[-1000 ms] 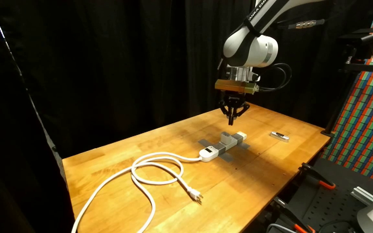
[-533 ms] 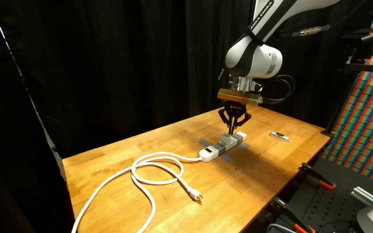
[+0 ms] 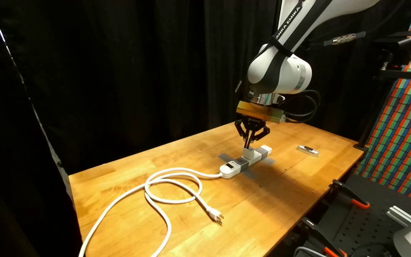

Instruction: Plug the charger to the adapter

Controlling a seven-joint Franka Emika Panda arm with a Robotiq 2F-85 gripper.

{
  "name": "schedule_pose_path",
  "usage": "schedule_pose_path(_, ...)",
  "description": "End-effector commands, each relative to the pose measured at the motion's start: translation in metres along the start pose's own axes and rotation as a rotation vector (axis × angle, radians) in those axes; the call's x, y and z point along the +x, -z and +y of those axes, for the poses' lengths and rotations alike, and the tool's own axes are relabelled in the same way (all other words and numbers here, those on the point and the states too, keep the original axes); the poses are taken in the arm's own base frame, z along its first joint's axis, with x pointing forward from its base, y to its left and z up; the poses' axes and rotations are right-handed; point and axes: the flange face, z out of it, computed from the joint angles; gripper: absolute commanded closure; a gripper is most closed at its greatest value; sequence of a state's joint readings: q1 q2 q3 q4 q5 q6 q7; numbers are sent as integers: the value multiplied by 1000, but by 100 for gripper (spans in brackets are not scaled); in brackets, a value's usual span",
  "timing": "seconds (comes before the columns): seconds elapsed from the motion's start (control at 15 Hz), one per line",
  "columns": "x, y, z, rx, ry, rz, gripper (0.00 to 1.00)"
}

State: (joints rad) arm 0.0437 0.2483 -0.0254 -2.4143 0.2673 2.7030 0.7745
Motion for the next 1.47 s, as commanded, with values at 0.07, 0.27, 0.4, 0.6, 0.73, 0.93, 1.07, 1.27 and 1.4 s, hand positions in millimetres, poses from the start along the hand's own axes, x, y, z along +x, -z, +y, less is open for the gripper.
schedule_pose_path(0.07,-1,-2,-2,39,34,57,93)
schedule_pose_path(0.27,3,-10,-1,18,40,67,93)
schedule_pose_path(0.4,8,-14,1,1,45,71,93)
schedule_pose_path(0.6,13,-16,2,-12,55,82,93)
schedule_pose_path(0.73,15,-15,1,-15,58,82,93)
schedule_pose_path(0.93,16,-16,1,-21,65,76,93)
schedule_pose_path(1.07,16,-16,0,-24,63,71,93)
schedule_pose_path(1.27,17,-15,-3,-24,65,63,93)
schedule_pose_path(1.4,19,-20,-2,-36,60,57,93)
